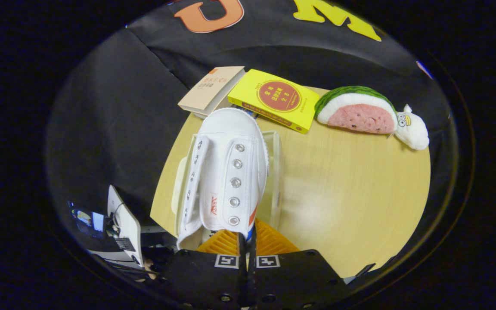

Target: Open the storage box then place both shoes into the box .Put the left shoe in first, then the right shoe, with the right side of both shoes facing outward in a uniform manner.

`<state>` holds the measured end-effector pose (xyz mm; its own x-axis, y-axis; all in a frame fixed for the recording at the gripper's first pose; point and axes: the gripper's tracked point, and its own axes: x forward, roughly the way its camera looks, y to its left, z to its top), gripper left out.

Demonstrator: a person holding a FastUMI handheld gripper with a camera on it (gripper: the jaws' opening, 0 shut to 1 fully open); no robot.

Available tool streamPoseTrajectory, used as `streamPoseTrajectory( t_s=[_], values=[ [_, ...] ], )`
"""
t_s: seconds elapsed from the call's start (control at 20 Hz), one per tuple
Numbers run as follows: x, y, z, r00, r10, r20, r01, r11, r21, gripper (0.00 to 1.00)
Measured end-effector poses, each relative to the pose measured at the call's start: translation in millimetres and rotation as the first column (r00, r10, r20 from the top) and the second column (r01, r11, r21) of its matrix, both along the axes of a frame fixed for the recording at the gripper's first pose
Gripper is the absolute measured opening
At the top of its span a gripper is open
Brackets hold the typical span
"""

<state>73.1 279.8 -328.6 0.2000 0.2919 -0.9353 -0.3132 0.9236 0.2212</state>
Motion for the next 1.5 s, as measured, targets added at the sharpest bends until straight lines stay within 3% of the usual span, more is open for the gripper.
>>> streamPoseTrajectory(
  t_s=[0.25, 0.5, 0.8, 0.9, 1.0, 1.05, 1.15, 1.3, 1.4, 1.5],
  values=[
    [1.3, 6.5, -54.8, 0.996, -0.088, -0.002, 0.087, 0.989, -0.119, 0.00],
    [4.3, 5.1, -77.5, 0.984, -0.179, 0.000, 0.177, 0.973, -0.146, 0.00],
    [2.1, 12.2, -83.8, 0.987, -0.153, 0.055, 0.160, 0.973, -0.165, 0.00],
    [9.7, 19.8, -71.0, 0.982, -0.147, 0.120, 0.160, 0.981, -0.108, 0.11],
    [12.3, 15.7, -51.6, 0.974, -0.131, 0.186, 0.152, 0.983, -0.103, 0.15],
    [11.0, 11.5, -42.5, 0.970, -0.132, 0.207, 0.155, 0.983, -0.102, 0.32],
    [6.4, 2.4, -23.1, 0.961, -0.157, 0.227, 0.179, 0.981, -0.077, 0.43],
    [-3.2, -16.7, 14.8, 0.937, -0.226, 0.265, 0.240, 0.971, -0.020, 0.51],
    [-7.8, -37.1, 46.7, 0.908, -0.245, 0.338, 0.262, 0.965, -0.005, 0.53],
    [-12.5, -60.2, 79.7, 0.865, -0.259, 0.429, 0.288, 0.958, -0.001, 0.63]
  ],
)
